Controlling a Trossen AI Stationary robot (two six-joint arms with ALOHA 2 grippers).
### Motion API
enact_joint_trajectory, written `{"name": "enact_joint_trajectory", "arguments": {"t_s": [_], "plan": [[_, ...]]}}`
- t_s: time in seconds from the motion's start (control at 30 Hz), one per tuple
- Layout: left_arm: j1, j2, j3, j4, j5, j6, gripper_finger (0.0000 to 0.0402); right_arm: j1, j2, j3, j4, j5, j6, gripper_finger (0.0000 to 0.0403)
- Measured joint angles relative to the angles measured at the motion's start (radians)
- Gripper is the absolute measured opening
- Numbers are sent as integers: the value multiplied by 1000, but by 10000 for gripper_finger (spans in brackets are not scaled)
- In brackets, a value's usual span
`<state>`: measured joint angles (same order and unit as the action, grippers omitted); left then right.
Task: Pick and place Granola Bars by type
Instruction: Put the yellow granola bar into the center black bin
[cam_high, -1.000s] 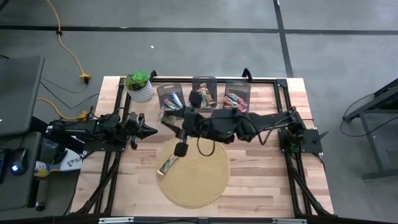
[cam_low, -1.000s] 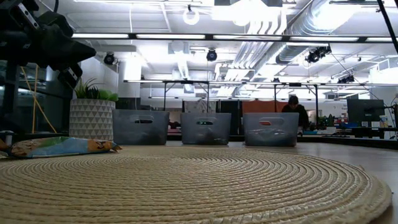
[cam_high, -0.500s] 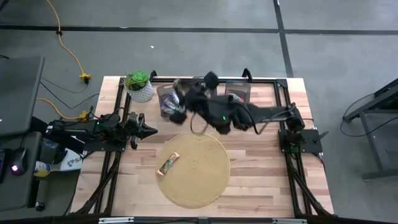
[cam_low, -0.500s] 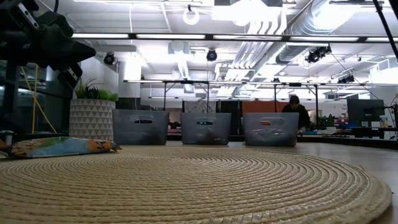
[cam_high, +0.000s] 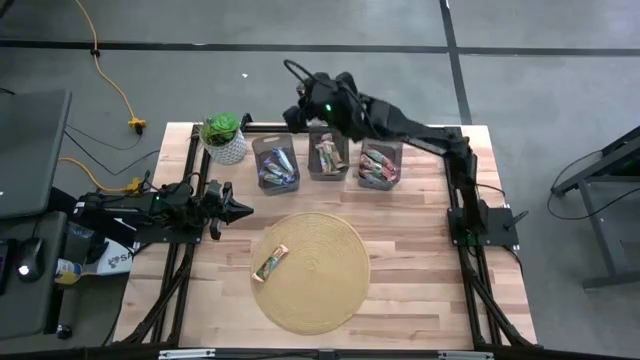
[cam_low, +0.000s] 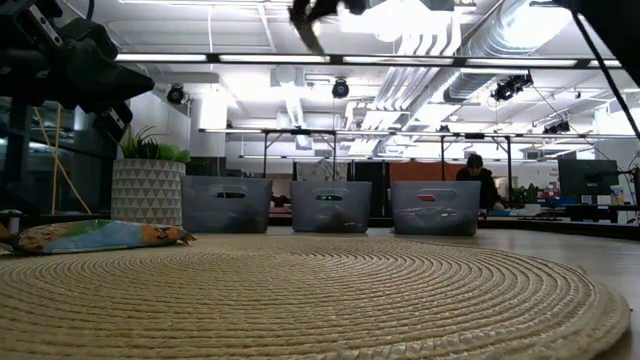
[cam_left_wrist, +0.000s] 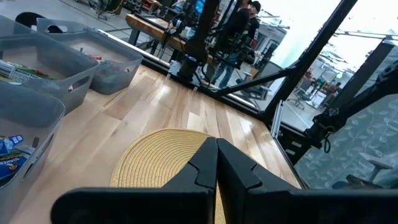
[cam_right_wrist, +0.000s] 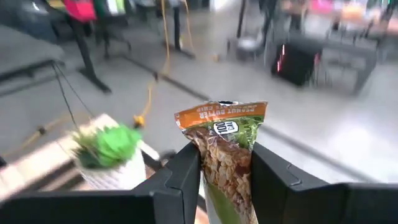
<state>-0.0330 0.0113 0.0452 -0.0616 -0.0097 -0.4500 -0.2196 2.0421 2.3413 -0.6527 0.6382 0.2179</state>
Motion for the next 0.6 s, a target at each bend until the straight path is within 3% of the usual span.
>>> {"name": "enact_joint_trajectory", "arguments": {"t_s": [0.27, 0.6], "plan": [[0, 0, 0, 1, 0, 0, 1, -157, 102, 0, -169, -207, 60, 103], [0, 0, 0, 0, 0, 0, 1, -227, 277, 0, -309, -396, 113, 103]]}}
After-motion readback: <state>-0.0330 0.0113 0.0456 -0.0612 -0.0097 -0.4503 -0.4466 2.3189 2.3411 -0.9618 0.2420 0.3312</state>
